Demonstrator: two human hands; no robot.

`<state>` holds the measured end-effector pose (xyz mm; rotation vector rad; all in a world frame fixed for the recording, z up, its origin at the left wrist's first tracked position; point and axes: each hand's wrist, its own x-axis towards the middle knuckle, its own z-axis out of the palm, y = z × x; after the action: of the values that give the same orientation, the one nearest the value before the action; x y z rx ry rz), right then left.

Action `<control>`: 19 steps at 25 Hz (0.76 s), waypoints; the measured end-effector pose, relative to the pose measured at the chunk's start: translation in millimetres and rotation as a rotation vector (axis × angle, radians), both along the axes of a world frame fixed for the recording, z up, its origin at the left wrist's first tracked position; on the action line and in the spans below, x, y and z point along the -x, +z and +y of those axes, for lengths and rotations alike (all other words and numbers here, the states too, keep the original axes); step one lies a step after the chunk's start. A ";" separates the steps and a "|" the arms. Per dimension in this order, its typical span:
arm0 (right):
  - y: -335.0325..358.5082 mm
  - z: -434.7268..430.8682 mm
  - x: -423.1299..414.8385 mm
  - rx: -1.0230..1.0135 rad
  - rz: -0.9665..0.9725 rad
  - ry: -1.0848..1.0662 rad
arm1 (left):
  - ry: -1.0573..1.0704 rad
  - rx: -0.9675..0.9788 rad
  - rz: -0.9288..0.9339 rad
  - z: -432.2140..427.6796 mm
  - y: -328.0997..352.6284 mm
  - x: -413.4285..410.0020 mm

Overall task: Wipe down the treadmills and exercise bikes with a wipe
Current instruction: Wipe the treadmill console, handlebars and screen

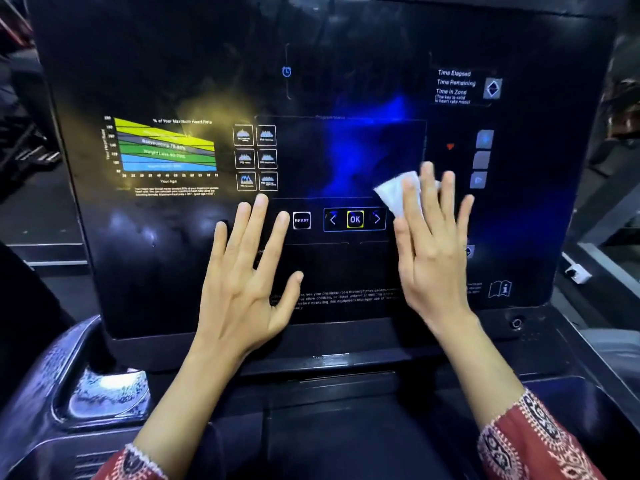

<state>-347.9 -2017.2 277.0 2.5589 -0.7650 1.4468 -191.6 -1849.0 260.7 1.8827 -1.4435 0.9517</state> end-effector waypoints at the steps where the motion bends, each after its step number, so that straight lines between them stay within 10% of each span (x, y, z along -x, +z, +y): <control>1: -7.5 5.8 3.2 -0.042 -0.014 0.016 | -0.002 0.003 0.003 -1.6 1.7 0.2; 6: -6.0 13.8 -11.5 0.246 0.239 0.243 | -0.006 0.003 -0.010 -14.1 13.9 2.3; 11: 18.8 -11.6 -5.8 -0.070 -0.101 -0.030 | -0.012 0.015 -0.020 -29.4 28.6 3.6; 16: 12.7 13.6 -25.4 0.228 0.183 0.203 | -0.023 0.024 -0.035 -36.9 37.4 2.8; 19: 44.1 -22.2 -19.6 0.197 0.077 -0.039 | -0.014 0.033 -0.045 -43.8 48.0 0.7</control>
<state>-328.3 -2039.4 321.1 2.4219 -0.6245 1.3317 -192.3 -1892.9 308.7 1.8362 -1.4561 1.0111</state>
